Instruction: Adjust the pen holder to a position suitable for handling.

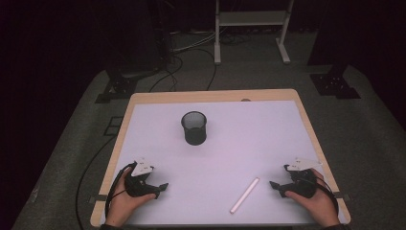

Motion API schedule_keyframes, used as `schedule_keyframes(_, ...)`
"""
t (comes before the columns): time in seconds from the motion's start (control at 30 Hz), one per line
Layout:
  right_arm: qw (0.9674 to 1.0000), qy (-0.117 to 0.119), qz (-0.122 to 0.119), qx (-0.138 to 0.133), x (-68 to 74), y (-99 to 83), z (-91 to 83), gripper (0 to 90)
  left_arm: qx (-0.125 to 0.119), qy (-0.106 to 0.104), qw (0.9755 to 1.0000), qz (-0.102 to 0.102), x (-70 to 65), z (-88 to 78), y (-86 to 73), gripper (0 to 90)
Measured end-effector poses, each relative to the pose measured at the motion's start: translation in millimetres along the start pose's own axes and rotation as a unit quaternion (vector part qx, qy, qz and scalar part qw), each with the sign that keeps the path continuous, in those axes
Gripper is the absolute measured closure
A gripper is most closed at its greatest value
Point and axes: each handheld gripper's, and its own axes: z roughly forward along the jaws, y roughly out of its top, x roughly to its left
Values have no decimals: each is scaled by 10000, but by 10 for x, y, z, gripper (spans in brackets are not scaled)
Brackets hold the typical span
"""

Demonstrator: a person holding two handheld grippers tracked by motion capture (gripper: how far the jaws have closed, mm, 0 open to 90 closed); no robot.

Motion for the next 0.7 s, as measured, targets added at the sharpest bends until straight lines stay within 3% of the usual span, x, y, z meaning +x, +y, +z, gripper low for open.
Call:
schedule_keyframes(0.1,10000,4,7,5,-1,1,0,113,-38,14,10000,33,3,-8,31,135)
schedule_keyframes(0.23,10000,9,6,4,-3,0,0,113,-98,-89,9999,-103,25,-26,73,167)
schedule_keyframes(0.7,10000,9,5,-4,-3,-1,0,113,-285,-214,9992,-205,86,-77,390,261)
